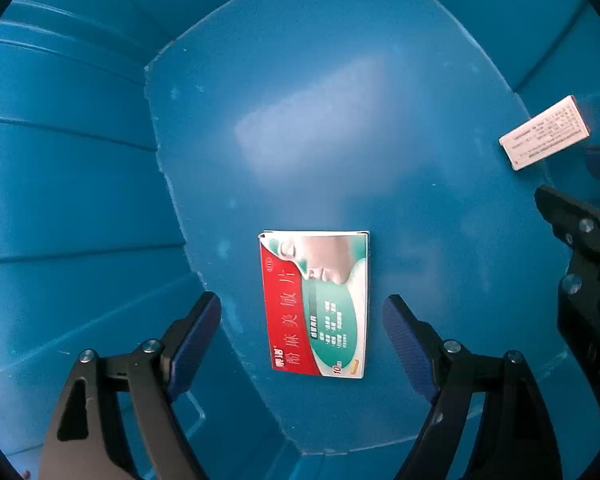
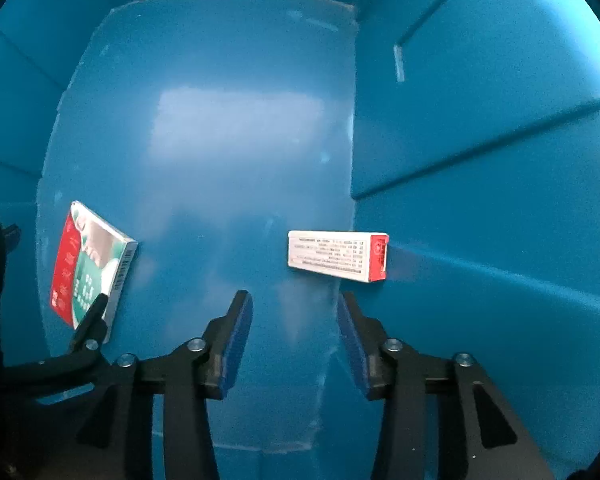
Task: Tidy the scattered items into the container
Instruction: 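Lower both boxes into the crate and open both grippers, then withdraw both grippers from the crate back toward the pile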
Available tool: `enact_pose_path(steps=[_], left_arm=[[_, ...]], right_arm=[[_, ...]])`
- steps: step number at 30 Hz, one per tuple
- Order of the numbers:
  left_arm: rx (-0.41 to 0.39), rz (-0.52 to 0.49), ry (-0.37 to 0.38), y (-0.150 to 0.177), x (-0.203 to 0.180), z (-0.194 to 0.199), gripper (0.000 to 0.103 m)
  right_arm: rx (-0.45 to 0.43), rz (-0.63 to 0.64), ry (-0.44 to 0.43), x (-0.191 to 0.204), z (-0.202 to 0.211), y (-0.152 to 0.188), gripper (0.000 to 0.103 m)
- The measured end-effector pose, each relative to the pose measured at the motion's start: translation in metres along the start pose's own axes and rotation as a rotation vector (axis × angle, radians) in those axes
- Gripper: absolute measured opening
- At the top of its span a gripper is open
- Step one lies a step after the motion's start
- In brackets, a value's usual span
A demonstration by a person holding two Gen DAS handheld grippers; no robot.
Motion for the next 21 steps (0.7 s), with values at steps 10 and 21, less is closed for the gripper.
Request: enact_pose_path(steps=[10, 21], left_arm=[[-0.038, 0.098, -0.003, -0.010, 0.022, 0.030, 0.083], [-0.253, 0.212, 0.113, 0.012, 0.064, 0.161, 0.083]], right_arm=[[-0.102, -0.024, 0.024, -0.006, 0.049, -0.014, 0.059], [-0.345, -0.031, 0.092, 0.024, 0.182, -0.030, 0.071]])
Point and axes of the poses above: each gripper's, at about its wrist camera, not at the fingertips, and z roughly against the way its jaws point, x to its left, y to its underside, the point moved 1 cm from there along -z, roughly the way its jaws point, and after that the axes turned 11 degrees about -x, right-handed, at the moved point
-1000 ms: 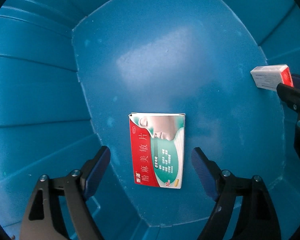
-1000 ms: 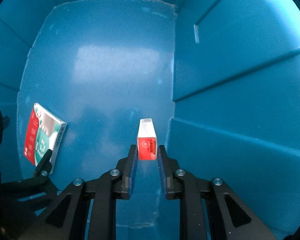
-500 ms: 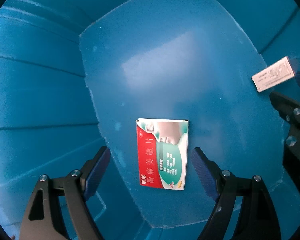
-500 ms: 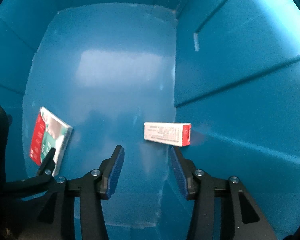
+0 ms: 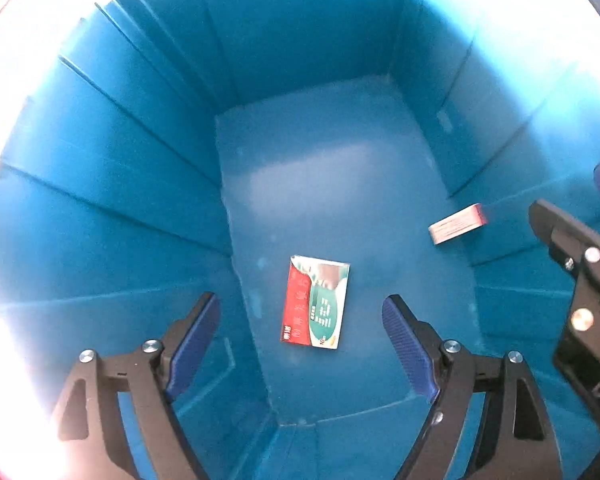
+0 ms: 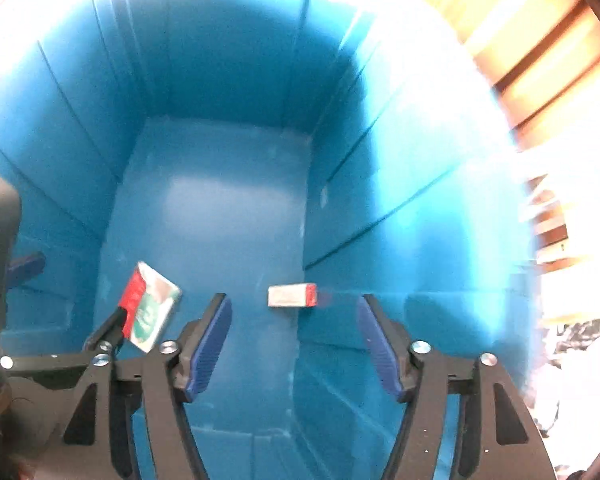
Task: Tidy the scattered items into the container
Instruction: 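Withdraw both grippers from the crate back toward the pile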
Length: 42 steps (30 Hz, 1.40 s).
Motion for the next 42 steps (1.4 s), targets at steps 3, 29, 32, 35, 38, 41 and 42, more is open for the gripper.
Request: enact_pose_path(steps=[3, 29, 32, 35, 38, 41, 42], left_arm=[[-0.089, 0.018, 0.046, 0.004, 0.011, 0.046, 0.083], [-0.728, 0.204, 0.081, 0.204, 0.120, 0.254, 0.101], [-0.759, 0.294, 0.047, 0.231, 0.143, 0.263, 0.101], [-0.795, 0.378, -0.033, 0.263, 0.171, 0.270, 0.101], [-0.774, 0.420, -0.141, 0.290, 0.196, 0.271, 0.101], [-0.737, 0.461, -0.223, 0.320, 0.223, 0.267, 0.101], [-0.727, 0.472, -0.247, 0.330, 0.234, 0.265, 0.101]], right_arm=[[-0.086, -0.026, 0.009, -0.005, 0.047, 0.004, 0.080], [-0.645, -0.140, -0.172, 0.086, 0.280, 0.167, 0.103], [-0.667, -0.099, -0.228, 0.104, 0.282, 0.178, 0.103], [-0.688, -0.056, -0.306, 0.126, 0.282, 0.187, 0.103], [-0.693, -0.004, -0.382, 0.154, 0.283, 0.193, 0.103], [-0.702, 0.042, -0.449, 0.183, 0.288, 0.196, 0.103], [-0.705, 0.053, -0.471, 0.193, 0.289, 0.197, 0.103]])
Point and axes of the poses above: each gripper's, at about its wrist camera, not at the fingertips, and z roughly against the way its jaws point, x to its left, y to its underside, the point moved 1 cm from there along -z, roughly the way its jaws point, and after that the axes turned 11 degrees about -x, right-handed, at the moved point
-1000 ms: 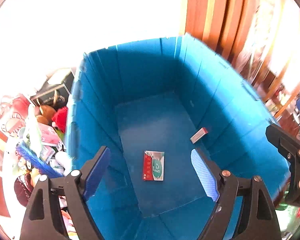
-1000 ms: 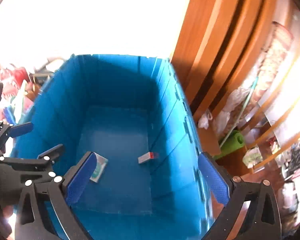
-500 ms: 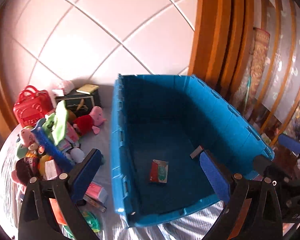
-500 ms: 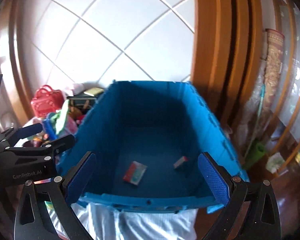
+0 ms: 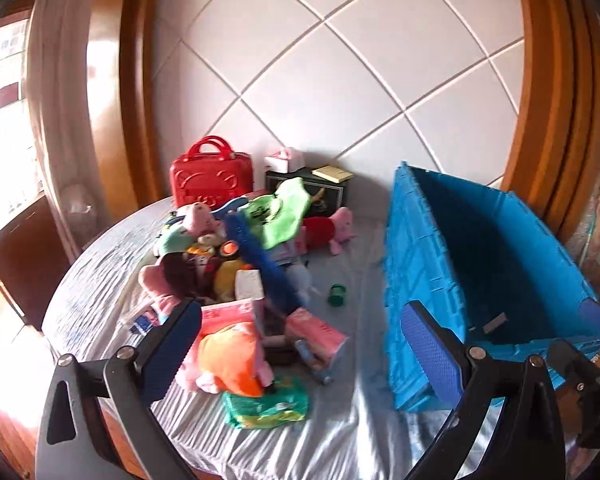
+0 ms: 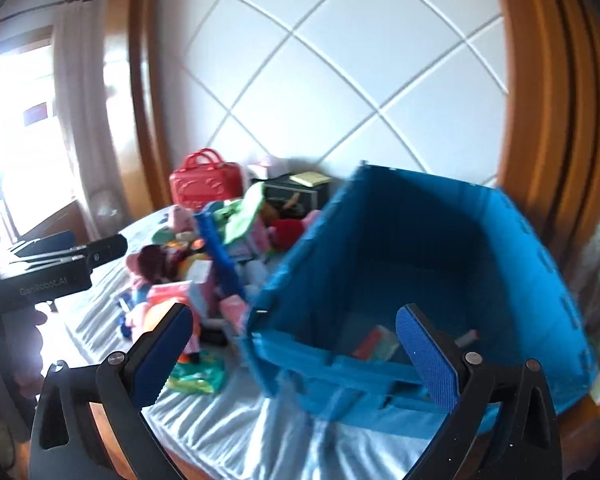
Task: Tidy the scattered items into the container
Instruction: 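Withdraw both grippers from the crate back toward the pile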
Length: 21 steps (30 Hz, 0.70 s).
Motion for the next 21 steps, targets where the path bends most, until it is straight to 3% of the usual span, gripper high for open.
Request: enact_pose_path(steps=[4, 9, 14, 21], left_arm=[[0.018, 0.006, -0.109, 0.017, 0.054, 0.001, 0.101], [0.049, 0.036, -0.155, 0.038, 0.118, -0.008, 0.101], [0.069, 0.019, -0.142, 0.057, 0.181, -0.032, 0.101], [0.137, -0.028, -0.047, 0.099, 0.240, -0.091, 0.101]], right_arm=[[0.010, 0.018, -0.064, 0.037, -0.012, 0.006, 0.103], [0.044, 0.014, -0.085, 0.085, -0.043, 0.019, 0.103], [0.082, -0.008, -0.062, 0.132, -0.080, 0.034, 0.103], [0.200, -0.064, 0.032, 0.182, -0.140, 0.076, 0.103]])
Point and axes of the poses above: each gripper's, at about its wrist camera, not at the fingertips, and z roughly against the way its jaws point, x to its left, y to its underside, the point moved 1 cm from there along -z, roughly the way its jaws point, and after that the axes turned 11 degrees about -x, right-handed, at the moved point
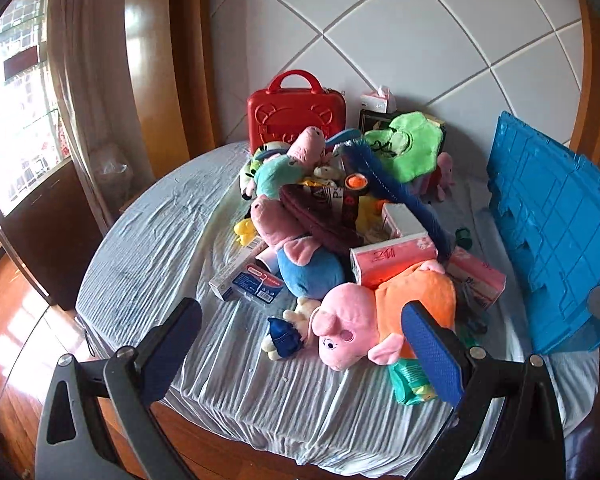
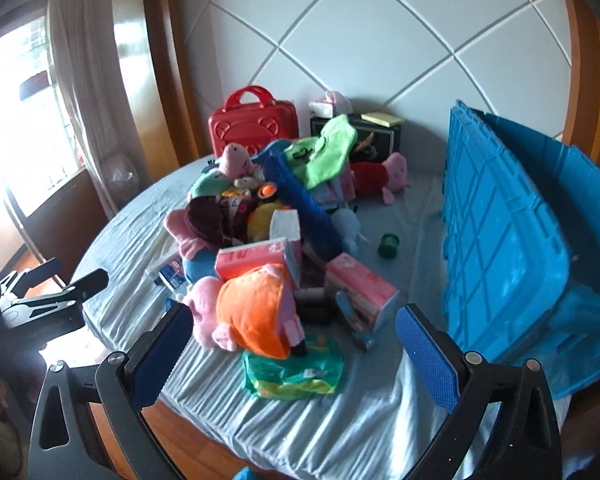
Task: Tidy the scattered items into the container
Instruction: 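Withdraw both grippers from the crate back toward the pile, then grasp the pink pig plush in orange shirt with both grippers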
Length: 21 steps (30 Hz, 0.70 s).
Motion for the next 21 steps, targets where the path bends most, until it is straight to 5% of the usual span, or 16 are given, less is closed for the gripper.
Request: enact_pose_path(steps=[12, 21], left_arm=[[0.240, -0.033, 0.116, 0.086, -0.014, -0.110, 0.101], [0.277, -0.067, 0.119, 0.115, -0.034, -0.146, 0.101]], right_arm=[[0.224, -0.037, 0.029, 0.024, -0.102, 0.074, 0.103], [0.273, -0.036, 0.041, 0.004, -0.138, 0.100, 0.103]])
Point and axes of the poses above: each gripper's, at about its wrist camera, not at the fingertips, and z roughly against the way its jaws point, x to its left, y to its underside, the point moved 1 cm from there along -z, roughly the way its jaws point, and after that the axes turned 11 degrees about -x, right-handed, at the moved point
